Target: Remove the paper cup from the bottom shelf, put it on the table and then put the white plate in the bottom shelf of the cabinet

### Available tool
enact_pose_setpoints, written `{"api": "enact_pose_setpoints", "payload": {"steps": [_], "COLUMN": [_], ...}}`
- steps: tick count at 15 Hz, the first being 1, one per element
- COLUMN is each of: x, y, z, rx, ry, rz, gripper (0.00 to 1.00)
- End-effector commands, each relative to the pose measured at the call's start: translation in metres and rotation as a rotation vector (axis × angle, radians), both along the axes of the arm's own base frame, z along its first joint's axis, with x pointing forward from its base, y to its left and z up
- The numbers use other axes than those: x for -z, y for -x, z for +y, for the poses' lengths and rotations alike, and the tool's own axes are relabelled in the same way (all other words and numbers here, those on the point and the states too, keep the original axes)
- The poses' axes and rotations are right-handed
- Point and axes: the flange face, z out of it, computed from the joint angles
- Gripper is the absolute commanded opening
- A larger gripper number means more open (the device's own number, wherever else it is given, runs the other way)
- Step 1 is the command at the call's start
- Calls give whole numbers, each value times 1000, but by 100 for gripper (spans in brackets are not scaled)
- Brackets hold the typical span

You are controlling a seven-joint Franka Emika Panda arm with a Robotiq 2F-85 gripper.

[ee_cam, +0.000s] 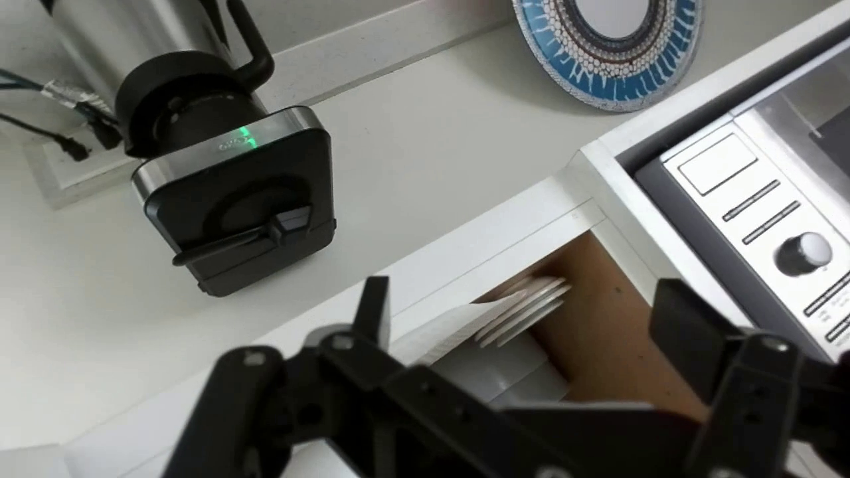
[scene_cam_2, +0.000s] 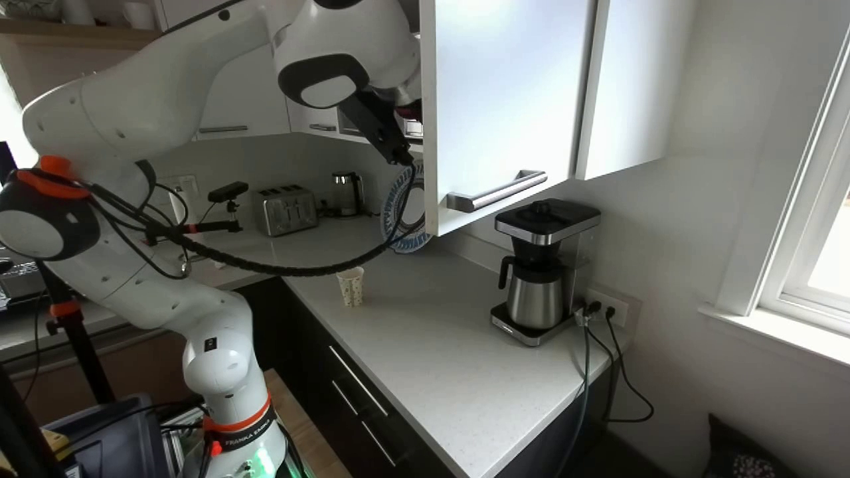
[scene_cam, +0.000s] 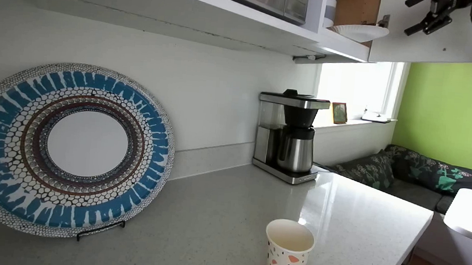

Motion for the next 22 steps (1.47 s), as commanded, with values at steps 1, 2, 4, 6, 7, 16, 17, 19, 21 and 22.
{"api": "enact_pose_setpoints", "payload": {"steps": [1, 2, 4, 6, 7, 16, 17, 19, 21, 22], "x": [-10, -13, -22, -29, -31, -42, -47, -48, -47, -47], "y": [32, 39, 52, 62, 65, 80, 76, 75, 74, 74], "z": [11, 13, 16, 17, 17, 22, 19, 20, 20, 20], "rx": [-27, -31, -30, -22, -22, -5, -5, -9, -13, -14], "ry": [175, 216, 292, 357, 382, 525, 506, 506, 505, 504], "rz": [-34, -38, -49, -61, -67, -68, -68, -70, -72, -72], "gripper": [100, 100, 100, 100, 100, 100, 100, 100, 100, 100]}}
